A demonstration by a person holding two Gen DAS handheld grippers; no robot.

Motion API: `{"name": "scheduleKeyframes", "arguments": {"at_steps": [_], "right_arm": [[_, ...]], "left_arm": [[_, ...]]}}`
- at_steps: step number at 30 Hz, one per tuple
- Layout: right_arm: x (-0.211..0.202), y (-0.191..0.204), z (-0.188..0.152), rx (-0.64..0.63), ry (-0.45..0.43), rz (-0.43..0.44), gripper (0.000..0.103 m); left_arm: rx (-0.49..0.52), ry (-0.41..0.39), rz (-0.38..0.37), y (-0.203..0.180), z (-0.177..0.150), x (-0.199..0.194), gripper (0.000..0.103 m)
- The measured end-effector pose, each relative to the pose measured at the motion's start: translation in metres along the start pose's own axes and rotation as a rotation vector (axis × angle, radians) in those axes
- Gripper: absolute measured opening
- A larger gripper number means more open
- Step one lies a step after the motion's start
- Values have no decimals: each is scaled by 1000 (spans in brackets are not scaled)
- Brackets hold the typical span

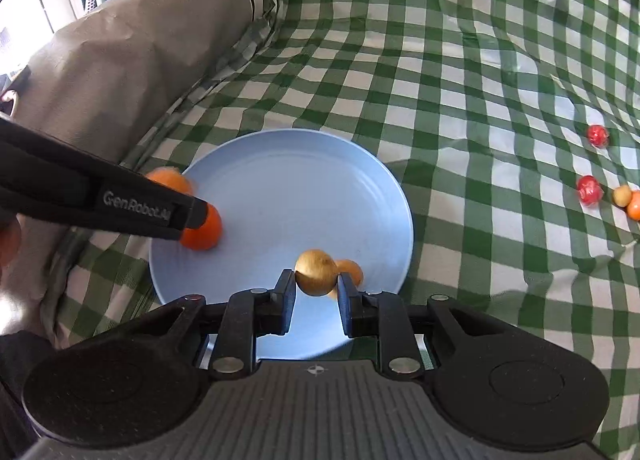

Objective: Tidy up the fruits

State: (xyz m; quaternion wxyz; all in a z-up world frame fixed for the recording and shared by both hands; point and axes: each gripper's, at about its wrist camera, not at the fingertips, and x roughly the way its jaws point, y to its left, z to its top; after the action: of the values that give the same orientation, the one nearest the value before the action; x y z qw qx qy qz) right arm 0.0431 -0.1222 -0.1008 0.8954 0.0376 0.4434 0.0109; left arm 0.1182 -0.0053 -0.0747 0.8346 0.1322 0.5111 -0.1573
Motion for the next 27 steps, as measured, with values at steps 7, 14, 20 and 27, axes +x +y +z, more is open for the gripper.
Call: {"name": "scheduleKeyframes", "arguments": {"at_steps": [7, 14, 20, 27], "right_arm": [[-31, 0, 3, 24, -14, 1, 84], [-99, 16, -31, 4, -63, 9, 95], [-148, 27, -51, -18, -164, -35, 99], [-185, 29, -66, -2, -245, -62, 100]], "left_arm": [[-14, 5, 28, -2, -2, -28, 103], [-32, 19, 40, -3, -31, -71, 103], [-27, -25, 59, -6, -64, -115, 103], [-43, -82, 70, -8, -93, -153, 103]]}}
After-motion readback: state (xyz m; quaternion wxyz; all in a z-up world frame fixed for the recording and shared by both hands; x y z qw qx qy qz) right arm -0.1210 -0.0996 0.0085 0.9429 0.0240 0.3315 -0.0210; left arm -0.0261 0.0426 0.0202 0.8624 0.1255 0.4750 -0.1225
